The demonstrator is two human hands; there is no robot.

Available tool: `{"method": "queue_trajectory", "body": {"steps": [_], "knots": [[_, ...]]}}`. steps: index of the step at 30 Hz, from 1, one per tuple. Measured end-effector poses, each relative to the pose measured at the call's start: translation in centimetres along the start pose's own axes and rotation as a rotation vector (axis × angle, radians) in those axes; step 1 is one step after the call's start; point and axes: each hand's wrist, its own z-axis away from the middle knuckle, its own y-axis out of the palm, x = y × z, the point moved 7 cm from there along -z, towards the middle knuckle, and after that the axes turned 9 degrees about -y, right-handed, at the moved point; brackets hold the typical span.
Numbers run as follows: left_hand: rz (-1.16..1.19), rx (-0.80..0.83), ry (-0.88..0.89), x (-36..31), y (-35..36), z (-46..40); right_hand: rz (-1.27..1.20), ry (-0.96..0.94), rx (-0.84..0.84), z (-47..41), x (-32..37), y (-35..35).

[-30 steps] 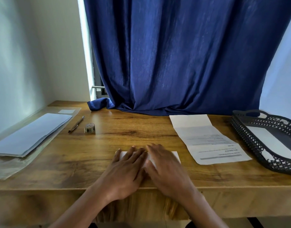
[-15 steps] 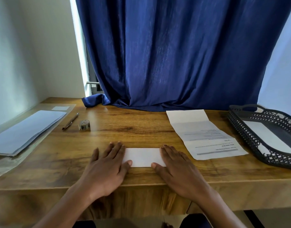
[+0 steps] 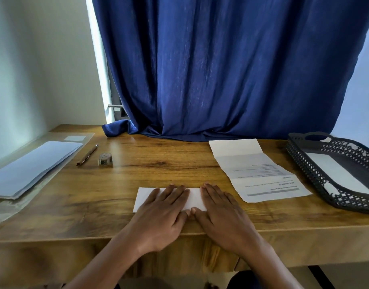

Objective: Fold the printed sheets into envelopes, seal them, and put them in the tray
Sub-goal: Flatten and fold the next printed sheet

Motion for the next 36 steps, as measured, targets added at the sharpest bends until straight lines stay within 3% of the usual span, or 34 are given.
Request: {"method": "queue_trajectory", "body": {"steps": [9,13,16,21,30,36], "knots": [[-0.017,0.063,-0.195,7.5,-1.0,2.3,-0.019,-0.01,0.018,0.2,-0.2,-0.1],[-0.013,0.013,-0.196,7.6,-0.9,2.7,-0.018,-0.017,0.015,0.1,0.2,-0.7],[-0.002,-0.019,-0.186,7.7,-0.8,2.7,0.024,-0.123,-0.049,-0.4,1.9,-1.3],[0.016,-0.035,-0.181,7.8,-0.7,2.7,-0.042,-0.233,0.051,-1.0,4.3,0.4],[0.213,-0.061,-0.239,8.6,-1.8,3.2,0.043,-0.261,0.056,1.1,3.6,0.2],[0.242,-0.09,-0.249,8.9,-1.7,3.1,0.045,-0.288,-0.104,3.8,2.8,-2.2]]}}
